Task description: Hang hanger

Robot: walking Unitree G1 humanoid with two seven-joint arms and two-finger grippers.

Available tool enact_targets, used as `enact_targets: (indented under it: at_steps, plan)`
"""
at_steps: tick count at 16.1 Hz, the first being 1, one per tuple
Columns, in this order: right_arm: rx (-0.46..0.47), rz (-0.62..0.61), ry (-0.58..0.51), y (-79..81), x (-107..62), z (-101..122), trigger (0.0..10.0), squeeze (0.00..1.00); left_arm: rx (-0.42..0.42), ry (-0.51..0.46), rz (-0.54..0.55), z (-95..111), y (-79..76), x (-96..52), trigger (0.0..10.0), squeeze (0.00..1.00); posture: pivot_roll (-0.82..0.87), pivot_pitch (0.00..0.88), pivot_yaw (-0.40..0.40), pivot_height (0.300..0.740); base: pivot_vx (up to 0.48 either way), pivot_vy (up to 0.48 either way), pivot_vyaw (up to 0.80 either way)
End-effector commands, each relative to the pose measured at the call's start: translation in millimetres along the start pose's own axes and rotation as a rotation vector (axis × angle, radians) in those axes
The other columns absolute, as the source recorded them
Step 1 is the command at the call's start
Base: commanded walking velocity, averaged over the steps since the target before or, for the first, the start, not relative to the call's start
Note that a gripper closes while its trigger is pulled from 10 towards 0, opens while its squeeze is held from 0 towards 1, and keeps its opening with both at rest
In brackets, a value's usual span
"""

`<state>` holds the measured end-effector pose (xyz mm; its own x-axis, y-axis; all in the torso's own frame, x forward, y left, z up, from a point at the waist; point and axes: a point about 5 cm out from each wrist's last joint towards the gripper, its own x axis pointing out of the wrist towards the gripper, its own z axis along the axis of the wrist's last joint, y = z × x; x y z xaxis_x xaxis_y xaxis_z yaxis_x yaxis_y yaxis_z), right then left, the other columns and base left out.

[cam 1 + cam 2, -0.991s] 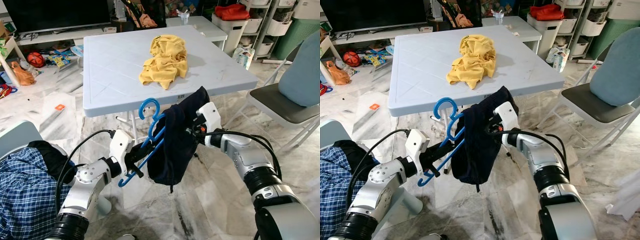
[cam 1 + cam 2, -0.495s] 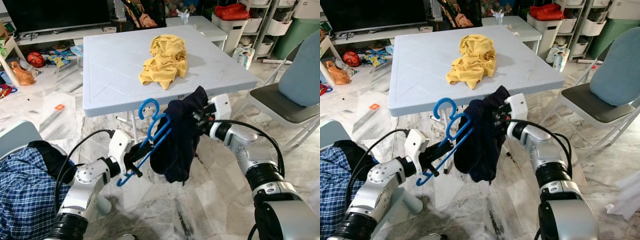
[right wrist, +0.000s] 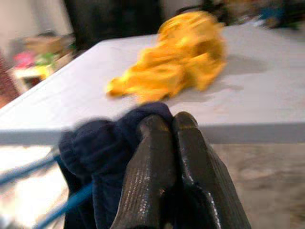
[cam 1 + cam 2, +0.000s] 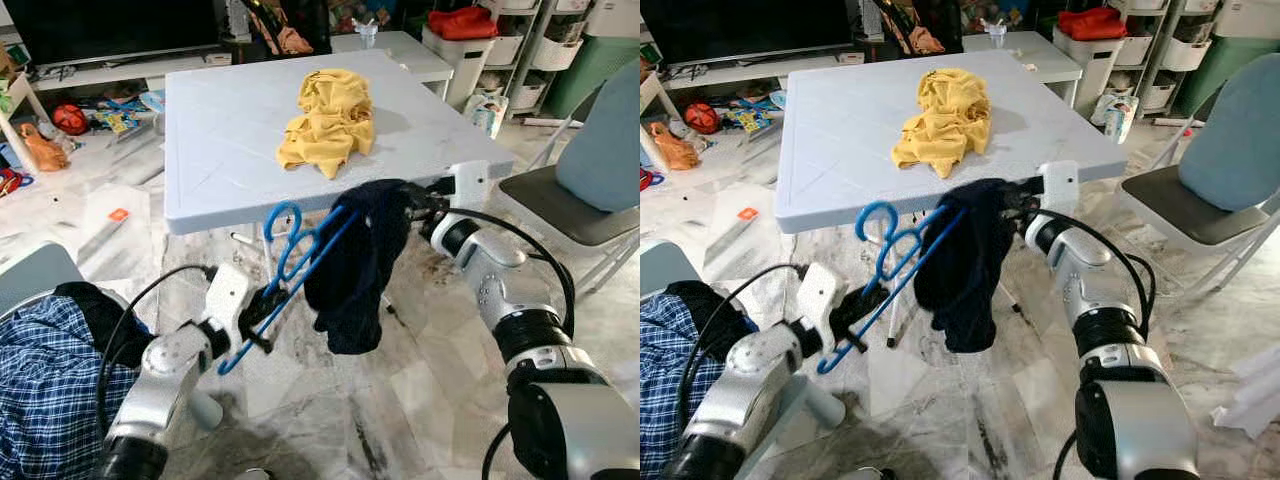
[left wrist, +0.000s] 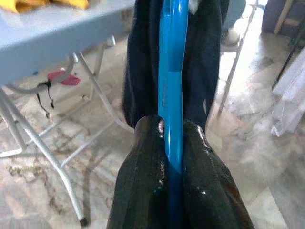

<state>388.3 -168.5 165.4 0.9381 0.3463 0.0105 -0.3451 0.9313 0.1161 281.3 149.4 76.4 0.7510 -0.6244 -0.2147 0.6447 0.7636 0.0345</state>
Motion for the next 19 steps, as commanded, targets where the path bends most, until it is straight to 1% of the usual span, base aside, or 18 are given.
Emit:
enact_targets:
  at_steps: [1, 2, 4, 5, 7, 8, 10, 11, 12, 13, 14, 15, 16, 17, 18, 19]
  plan:
    - [-0.025, -0.076, -0.096, -8.4, 3.8, 25, 0.0, 0.0, 0.036, 0.015, -0.063, 2, -5.8, -5.2, 0.0, 0.0, -0.08, 0.0, 0.003, 0.74, 0.0, 0.0, 0.0]
    - [-0.039, -0.114, -0.119, -10.7, 4.2, 29, 0.0, 0.0, 0.037, 0.04, -0.125, -1, -12.8, -10.3, 0.0, 0.0, -0.07, 0.0, 0.005, 0.74, 0.0, 0.0, 0.0]
    - [-0.066, -0.177, -0.165, -15.2, 3.7, 36, 0.0, 0.0, 0.05, 0.086, -0.195, -6, -19.7, -20.8, 0.0, 0.0, -0.06, 0.0, 0.0, 0.74, 0.0, 0.0, 0.0]
    - [-0.077, -0.204, -0.179, -17.5, 3.5, 39, 0.0, 0.0, 0.054, 0.103, -0.217, -8, -21.1, -25.5, 0.0, 0.0, -0.06, 0.0, -0.003, 0.74, 0.0, 0.0, 0.0]
    - [-0.075, -0.252, -0.21, -21.0, 3.3, 43, 0.0, 0.0, 0.027, 0.131, -0.221, -10, -18.6, -37.2, 0.0, 0.0, -0.05, 0.0, -0.007, 0.74, 0.0, 0.0, 0.0]
    - [-0.079, -0.251, -0.212, -20.8, 3.5, 44, 0.0, 0.0, 0.02, 0.141, -0.224, -11, -18.2, -40.9, 0.0, 0.0, -0.05, 0.0, -0.01, 0.74, 0.0, 0.0, 0.0]
    - [-0.101, -0.258, -0.196, -21.2, 2.7, 39, 0.0, 0.0, 0.01, 0.08, -0.108, -4, -8.8, -41.8, 0.0, 0.0, -0.05, 0.0, -0.008, 0.74, 0.0, 0.0, 0.0]
    - [-0.113, -0.27, -0.194, -23.6, 0.9, 37, 0.0, 0.0, 0.005, 0.026, -0.018, 1, -1.5, -41.5, 0.0, 0.0, -0.05, 0.0, -0.008, 0.74, 0.0, 0.0, 0.0]
    - [-0.112, -0.287, -0.189, -28.0, -2.0, 34, 0.0, 0.0, -0.008, -0.009, 0.172, 4, 15.9, -42.8, 0.0, 0.0, -0.04, 0.0, -0.006, 0.74, 0.0, 0.0, 0.0]
    - [-0.104, -0.288, -0.18, -30.6, -4.2, 32, 0.0, 0.0, -0.029, -0.041, 0.33, 4, 30.6, -45.9, 0.0, 0.0, -0.04, 0.0, -0.008, 0.74, 0.0, 0.0, 0.0]
    - [-0.096, -0.279, -0.173, -30.9, -5.1, 29, 0.0, 0.0, -0.049, -0.065, 0.388, 5, 35.6, -47.9, 0.0, 0.0, -0.04, 0.0, -0.008, 0.74, 0.0, 0.0, 0.0]
    - [-0.1, -0.248, -0.165, -29.9, -6.8, 25, 0.0, 0.0, -0.074, -0.099, 0.477, 8, 41.2, -50.2, 0.0, 0.0, -0.04, 0.0, -0.009, 0.74, 0.0, 0.0, 0.0]
    - [-0.109, -0.206, -0.164, -27.0, -8.1, 22, 0.0, 0.0, -0.063, -0.128, 0.536, 12, 42.2, -49.8, 2.7, 0.0, -0.04, 0.0, -0.009, 0.74, 0.0, 0.0, 0.0]
    - [-0.11, -0.168, -0.17, -23.6, -8.8, 20, 0.0, 0.0, -0.037, -0.144, 0.589, 16, 41.1, -47.4, 7.1, 0.0, -0.04, 0.0, -0.007, 0.74, 0.0, 0.0, 0.0]
    - [-0.118, -0.109, -0.187, -17.6, -10.5, 18, 0.0, 0.0, -0.019, -0.197, 0.63, 24, 33.6, -39.5, 10.0, 0.0, -0.04, 0.0, -0.004, 0.74, 0.0, 0.0, 0.0]
    - [-0.116, -0.097, -0.191, -16.2, -10.9, 18, 0.0, 0.0, -0.019, -0.212, 0.632, 26, 31.5, -37.5, 10.0, 0.0, -0.05, 0.0, -0.004, 0.74, 0.0, 0.0, 0.0]
